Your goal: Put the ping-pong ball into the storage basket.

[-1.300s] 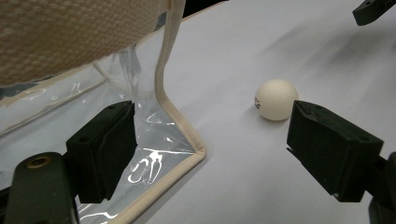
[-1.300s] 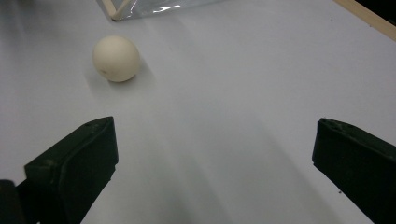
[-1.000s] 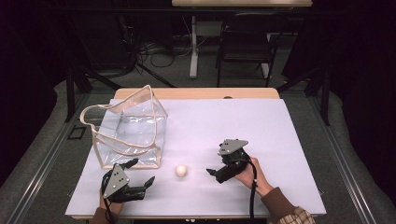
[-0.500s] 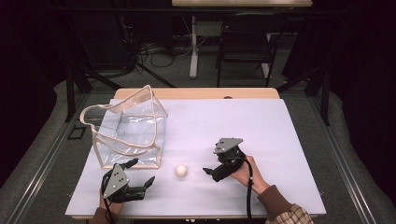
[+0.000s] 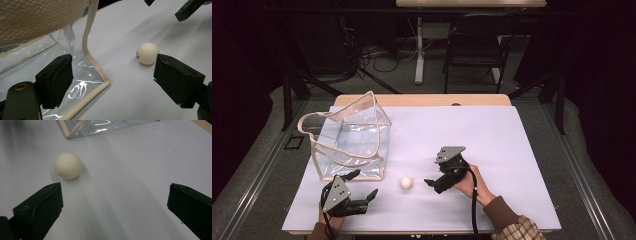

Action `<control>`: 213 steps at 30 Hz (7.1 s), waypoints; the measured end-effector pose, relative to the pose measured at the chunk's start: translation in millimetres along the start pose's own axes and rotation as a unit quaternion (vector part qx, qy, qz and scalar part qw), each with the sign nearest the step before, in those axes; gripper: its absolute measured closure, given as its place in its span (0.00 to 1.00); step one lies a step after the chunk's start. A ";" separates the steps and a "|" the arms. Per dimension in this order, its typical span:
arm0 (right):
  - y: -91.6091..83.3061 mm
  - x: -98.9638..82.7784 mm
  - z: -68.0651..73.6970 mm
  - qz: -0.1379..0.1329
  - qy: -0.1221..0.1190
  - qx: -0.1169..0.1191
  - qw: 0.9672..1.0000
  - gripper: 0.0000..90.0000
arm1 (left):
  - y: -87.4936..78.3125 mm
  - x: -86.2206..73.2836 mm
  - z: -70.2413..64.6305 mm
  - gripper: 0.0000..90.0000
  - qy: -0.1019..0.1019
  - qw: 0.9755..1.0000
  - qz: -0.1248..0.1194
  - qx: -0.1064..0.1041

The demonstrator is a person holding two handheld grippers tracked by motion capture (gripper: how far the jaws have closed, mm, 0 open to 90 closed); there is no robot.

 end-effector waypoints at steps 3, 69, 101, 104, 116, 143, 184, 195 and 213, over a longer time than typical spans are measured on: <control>1.3 1.5 0.5 0.000 0.001 0.003 1.000 0.00 | 0.0 0.1 0.0 0.18 -0.001 1.000 0.000 0.001; 61.0 29.8 50.5 0.005 0.002 0.059 0.998 0.28 | -0.6 0.3 0.1 0.18 0.000 1.000 -0.001 -0.001; 71.6 24.8 57.0 0.029 -0.001 0.061 0.998 0.56 | 0.1 0.1 0.3 0.18 -0.001 1.000 -0.001 -0.001; 68.9 25.9 56.4 0.030 -0.007 0.059 0.998 0.56 | -0.2 0.3 0.3 0.18 -0.001 1.000 -0.002 -0.002; 58.2 30.9 48.9 0.022 -0.005 0.045 0.999 0.56 | -0.5 0.3 0.1 0.18 0.000 1.000 -0.001 -0.002; 34.2 35.4 23.8 0.006 0.002 0.011 1.000 0.56 | -0.9 0.3 0.0 0.18 0.000 1.000 -0.001 -0.002; 3.9 37.8 -6.1 -0.008 0.015 -0.027 0.999 0.57 | -0.2 0.5 -0.2 0.18 -0.001 1.000 -0.002 -0.002; -3.1 38.8 -11.7 -0.011 0.019 -0.036 0.999 0.57 | -0.6 0.5 0.0 0.18 0.000 1.000 -0.002 -0.002; -10.4 40.4 -19.0 -0.014 0.021 -0.046 0.999 0.57 | -0.7 0.5 -0.1 0.18 0.000 1.000 -0.002 -0.002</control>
Point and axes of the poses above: each handheld gripper's, and its own axes: y roughly forward along the jaws, x roughly out of its top, z roughly to its left, the point moved 9 cm from there along y, roughly forward along the jaws, and after that the axes turned 13 degrees about -y, right-handed, at the moved point
